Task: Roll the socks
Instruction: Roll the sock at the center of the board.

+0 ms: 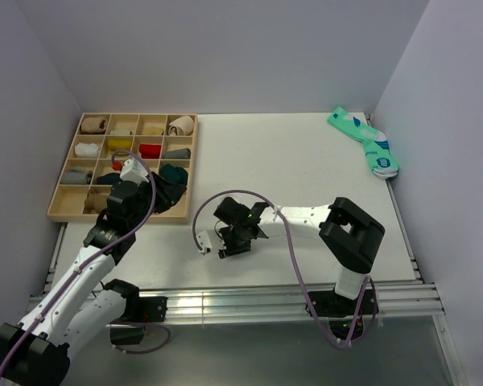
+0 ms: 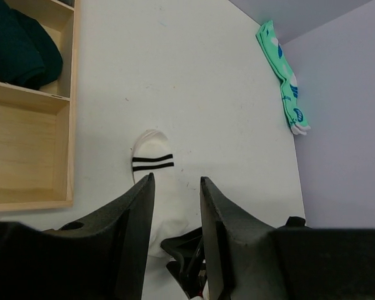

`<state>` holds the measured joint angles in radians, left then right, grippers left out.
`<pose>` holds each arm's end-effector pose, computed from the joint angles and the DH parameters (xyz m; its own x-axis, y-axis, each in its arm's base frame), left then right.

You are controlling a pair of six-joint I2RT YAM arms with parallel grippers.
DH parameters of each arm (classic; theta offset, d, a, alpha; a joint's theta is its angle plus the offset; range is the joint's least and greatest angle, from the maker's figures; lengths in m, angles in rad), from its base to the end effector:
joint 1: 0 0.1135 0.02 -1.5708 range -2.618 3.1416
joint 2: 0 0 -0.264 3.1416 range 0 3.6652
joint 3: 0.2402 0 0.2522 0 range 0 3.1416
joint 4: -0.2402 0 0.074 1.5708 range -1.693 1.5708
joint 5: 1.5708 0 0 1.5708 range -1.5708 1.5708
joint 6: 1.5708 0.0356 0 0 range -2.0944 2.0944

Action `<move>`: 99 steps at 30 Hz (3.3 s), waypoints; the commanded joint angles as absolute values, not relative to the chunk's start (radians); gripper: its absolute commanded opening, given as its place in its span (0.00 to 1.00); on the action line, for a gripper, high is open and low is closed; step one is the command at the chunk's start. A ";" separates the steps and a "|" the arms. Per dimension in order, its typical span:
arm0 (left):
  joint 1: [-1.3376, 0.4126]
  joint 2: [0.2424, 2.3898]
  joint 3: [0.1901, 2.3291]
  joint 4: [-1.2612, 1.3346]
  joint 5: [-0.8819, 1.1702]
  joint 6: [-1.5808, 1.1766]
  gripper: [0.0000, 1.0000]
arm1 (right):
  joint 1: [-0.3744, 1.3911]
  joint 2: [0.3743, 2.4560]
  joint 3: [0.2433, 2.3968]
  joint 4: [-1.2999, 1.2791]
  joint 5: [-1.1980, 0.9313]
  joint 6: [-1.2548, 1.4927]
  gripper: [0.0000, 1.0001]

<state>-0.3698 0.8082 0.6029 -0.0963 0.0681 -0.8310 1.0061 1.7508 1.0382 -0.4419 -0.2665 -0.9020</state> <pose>0.1802 -0.0725 0.2807 -0.4978 -0.5973 -0.6288 0.0794 0.6906 -0.7189 0.1717 0.2886 0.1594 0.3806 -0.8135 -0.4397 -0.9246 -0.3418 -0.1679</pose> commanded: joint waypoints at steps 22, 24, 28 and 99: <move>-0.365 0.637 0.470 -0.028 0.130 -0.896 0.41 | 0.957 1.927 1.270 -0.756 -0.353 -0.864 0.19; -0.364 0.591 0.419 -0.009 0.135 -0.910 0.41 | 0.948 1.931 1.285 -0.779 -0.380 -0.844 0.19; -0.365 0.464 0.309 0.064 0.127 -0.940 0.39 | 0.927 1.960 1.333 -0.882 -0.483 -0.835 0.18; -0.839 1.342 0.198 0.887 0.262 -0.611 0.33 | 0.713 2.322 1.743 -1.416 -0.919 -0.868 0.17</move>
<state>-0.8352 1.3067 0.1776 0.8101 0.2260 -0.6392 0.7189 2.3196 1.7218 -1.3220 -0.8886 -0.8543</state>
